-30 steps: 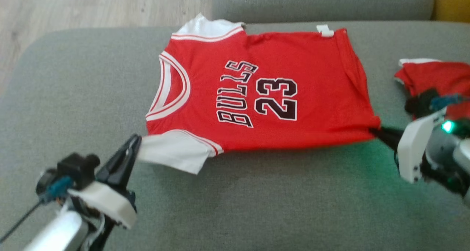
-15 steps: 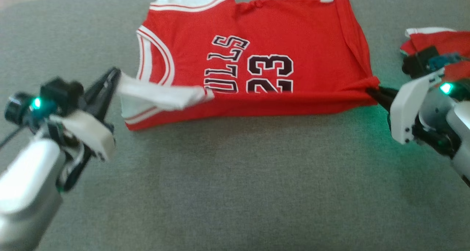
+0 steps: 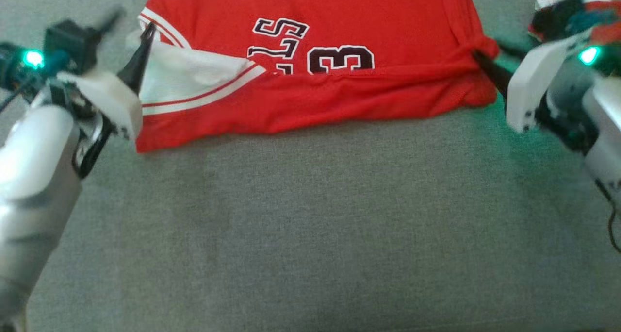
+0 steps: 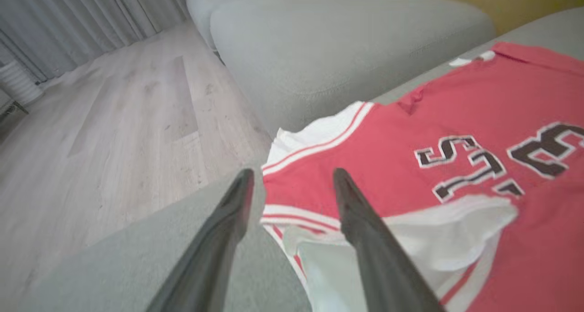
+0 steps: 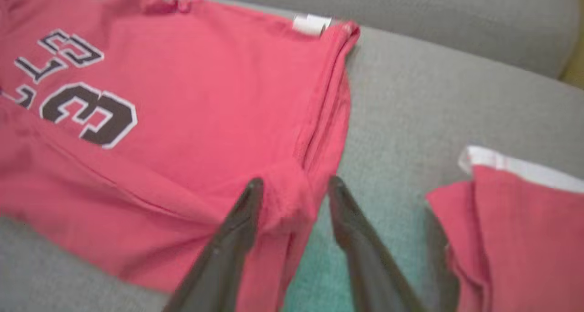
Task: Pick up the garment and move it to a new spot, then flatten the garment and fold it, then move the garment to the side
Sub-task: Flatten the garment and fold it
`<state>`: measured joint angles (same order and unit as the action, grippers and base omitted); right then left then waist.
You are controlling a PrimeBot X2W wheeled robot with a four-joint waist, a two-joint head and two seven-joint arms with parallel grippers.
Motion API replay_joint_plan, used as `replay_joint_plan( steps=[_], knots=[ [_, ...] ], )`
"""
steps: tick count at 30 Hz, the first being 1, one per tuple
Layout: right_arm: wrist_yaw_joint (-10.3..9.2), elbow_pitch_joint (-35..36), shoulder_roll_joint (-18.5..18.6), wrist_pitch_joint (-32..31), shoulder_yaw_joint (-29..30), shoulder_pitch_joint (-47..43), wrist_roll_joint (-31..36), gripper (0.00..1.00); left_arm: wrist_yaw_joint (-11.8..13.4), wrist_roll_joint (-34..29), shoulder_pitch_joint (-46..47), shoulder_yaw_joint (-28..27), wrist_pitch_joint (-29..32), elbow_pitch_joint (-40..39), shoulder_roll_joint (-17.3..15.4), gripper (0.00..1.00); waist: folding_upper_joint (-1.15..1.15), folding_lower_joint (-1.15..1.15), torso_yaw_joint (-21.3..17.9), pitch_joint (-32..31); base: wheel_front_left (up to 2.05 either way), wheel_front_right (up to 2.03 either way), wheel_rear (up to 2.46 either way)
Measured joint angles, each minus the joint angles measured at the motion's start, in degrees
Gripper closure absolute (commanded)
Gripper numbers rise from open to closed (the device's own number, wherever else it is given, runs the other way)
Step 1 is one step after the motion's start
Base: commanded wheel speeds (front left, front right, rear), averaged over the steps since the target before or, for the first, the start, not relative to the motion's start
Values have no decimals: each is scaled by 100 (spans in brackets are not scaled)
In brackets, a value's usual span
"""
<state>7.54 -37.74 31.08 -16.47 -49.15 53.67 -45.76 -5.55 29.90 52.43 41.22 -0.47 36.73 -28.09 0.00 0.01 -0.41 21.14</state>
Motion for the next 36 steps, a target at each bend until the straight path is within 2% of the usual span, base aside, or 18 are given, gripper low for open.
replay_joint_plan(
  steps=[4,5,8,11,14,19,24,28,33,36],
  knots=[
    [0,-365,-157,792,428,245,170,0,265,35,326,-271,-690,301,258,0,0,0,21,-6,0,0,0],
    [0,-365,-157,792,428,245,170,0,265,35,326,-271,-690,301,258,0,0,0,21,-6,0,0,0],
    [0,-655,-321,1563,901,346,258,0,438,177,387,-538,-1181,404,438,0,0,-1,56,-97,0,0,0],
    [0,-867,-516,2259,1230,331,413,0,553,338,299,-823,-1363,370,557,0,0,-1,79,-234,0,0,0],
    [0,-1031,-731,2805,1630,289,578,0,844,118,-8,-1031,-1406,11,572,0,0,-2,93,-396,0,0,0],
    [0,-987,-1080,3069,2350,-116,944,0,1117,-171,-1091,-1499,-1424,-895,793,0,0,-2,113,-690,0,0,0],
    [0,-118,-1478,3071,3404,-1145,1837,0,1237,-407,-2169,-1917,-1424,-1592,1068,0,0,-2,126,-954,0,0,0],
    [0,709,-2005,3086,4230,-2181,2638,0,1251,-589,-2890,-2263,-1424,-2106,1361,0,0,-3,137,-1133,0,0,0],
    [0,1795,-2683,3087,4799,-3688,3560,0,1117,-1066,-3992,-2707,-1424,-2403,1749,0,0,-3,135,-1364,0,0,0],
    [0,2107,-2755,3093,4911,-4114,3751,0,1081,-1304,-4346,-2985,-1424,-2588,2006,0,0,-2,122,-1453,0,0,0]
  ],
)
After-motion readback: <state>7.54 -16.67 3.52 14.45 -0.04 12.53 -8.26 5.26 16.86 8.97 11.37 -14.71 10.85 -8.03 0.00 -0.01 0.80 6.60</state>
